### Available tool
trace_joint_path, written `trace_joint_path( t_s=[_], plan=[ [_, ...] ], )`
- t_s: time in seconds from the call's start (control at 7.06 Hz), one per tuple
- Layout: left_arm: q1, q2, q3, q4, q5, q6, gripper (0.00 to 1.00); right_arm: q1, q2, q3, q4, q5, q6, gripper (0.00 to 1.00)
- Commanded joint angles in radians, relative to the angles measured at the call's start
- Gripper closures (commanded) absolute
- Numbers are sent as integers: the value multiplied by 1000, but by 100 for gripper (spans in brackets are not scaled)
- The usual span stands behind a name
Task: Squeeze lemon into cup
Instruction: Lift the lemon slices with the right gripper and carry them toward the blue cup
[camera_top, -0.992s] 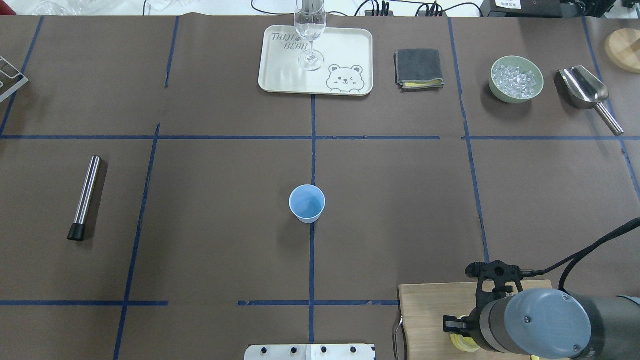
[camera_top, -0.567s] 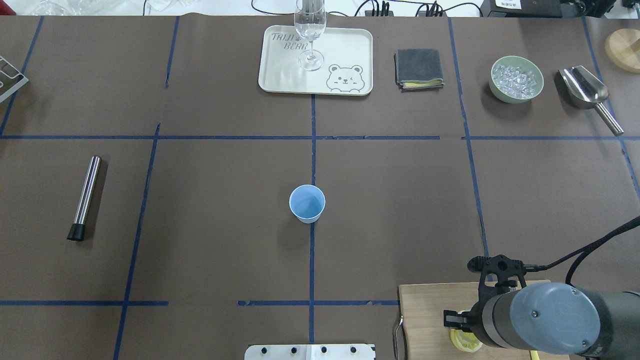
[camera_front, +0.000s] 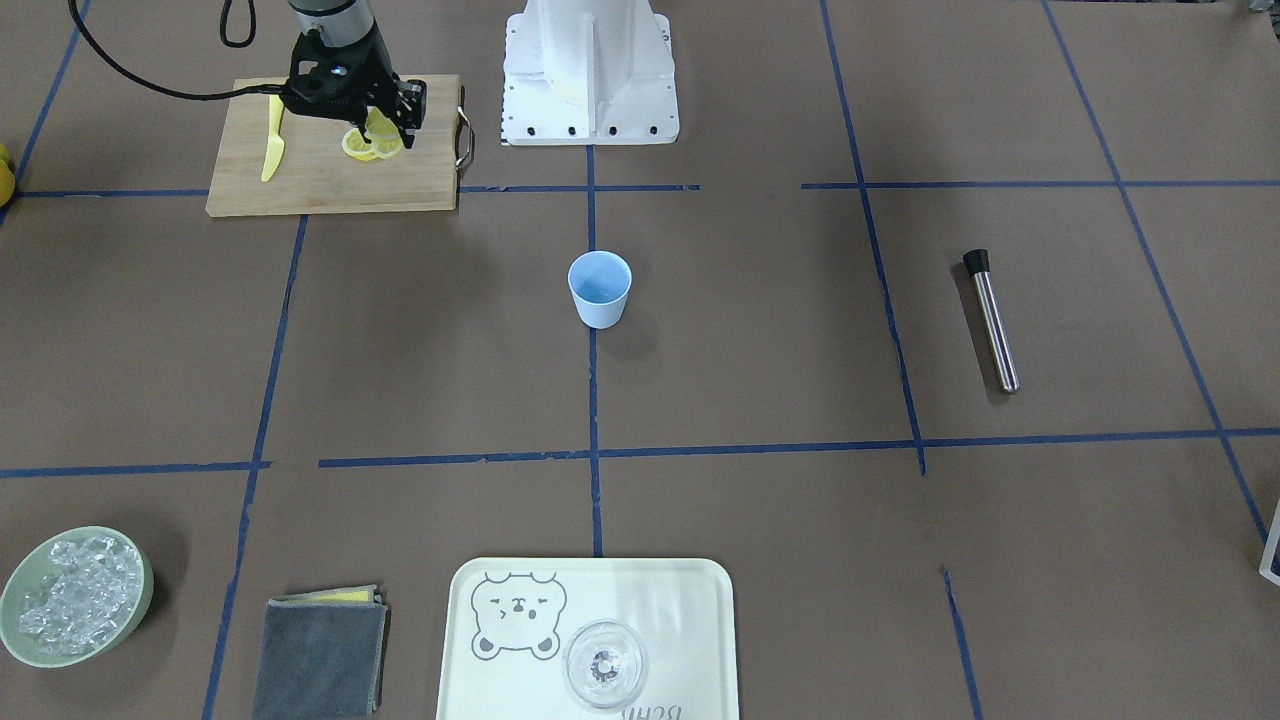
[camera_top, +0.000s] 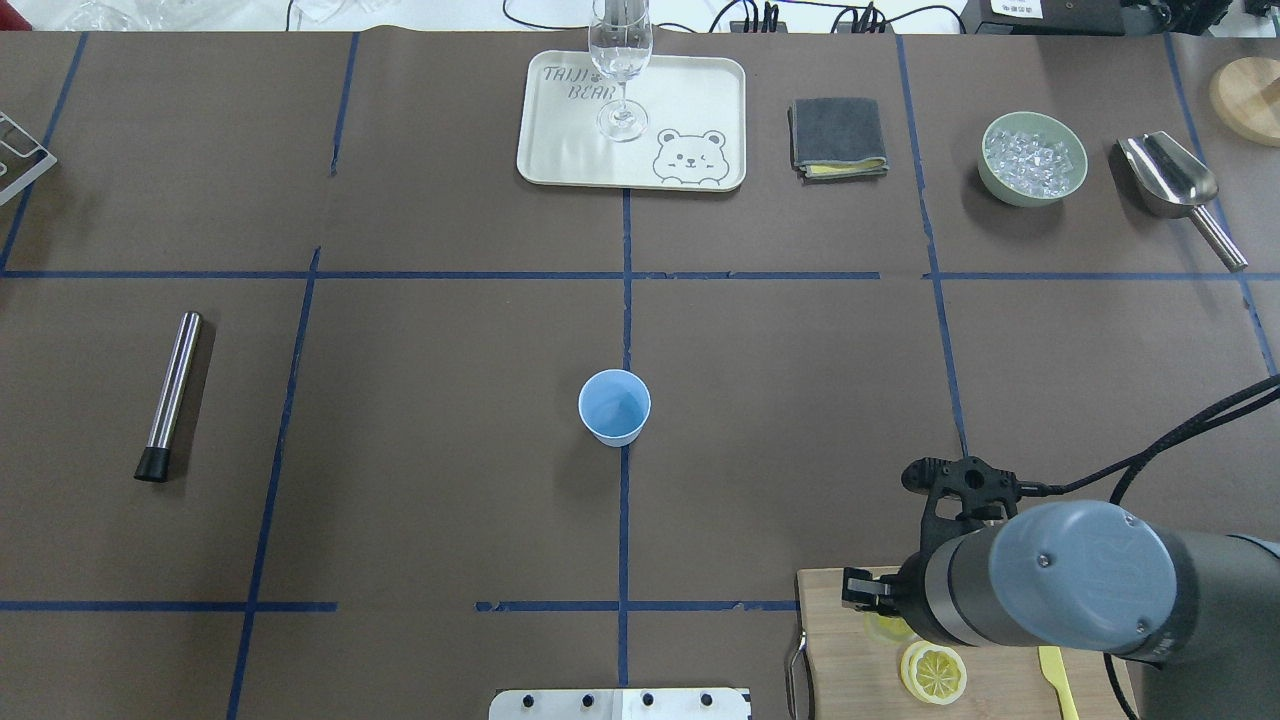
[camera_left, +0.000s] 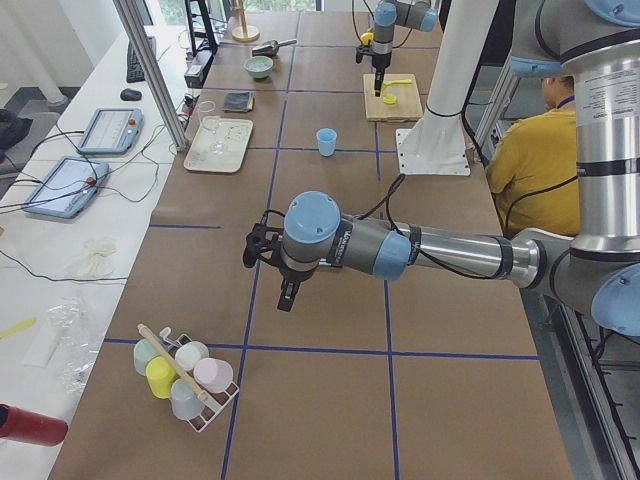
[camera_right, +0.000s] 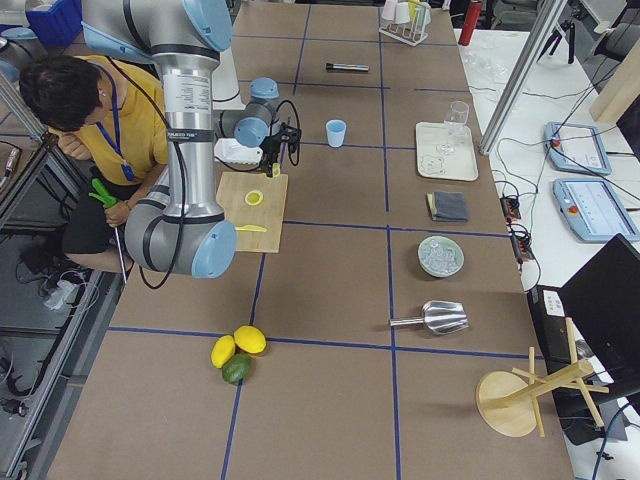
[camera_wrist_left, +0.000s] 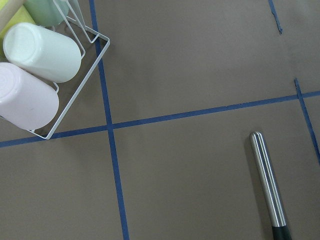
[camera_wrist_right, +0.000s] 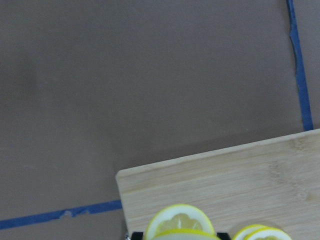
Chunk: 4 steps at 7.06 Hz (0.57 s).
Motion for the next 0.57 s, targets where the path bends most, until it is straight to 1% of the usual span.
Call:
trace_joint_path(
  t_s=[0.0,0.28,0.42],
  plan=[
    [0,17,-2,-3,0,2,0,70,241,-80,-143,9,-9,44],
    [-2,17,-2,-4,0,2,0,126,329,-157,-143,9,-9,44],
    [-3,17,-4,-4,0,2,0,164,379,-187,-145,34,-9,44]
  ],
)
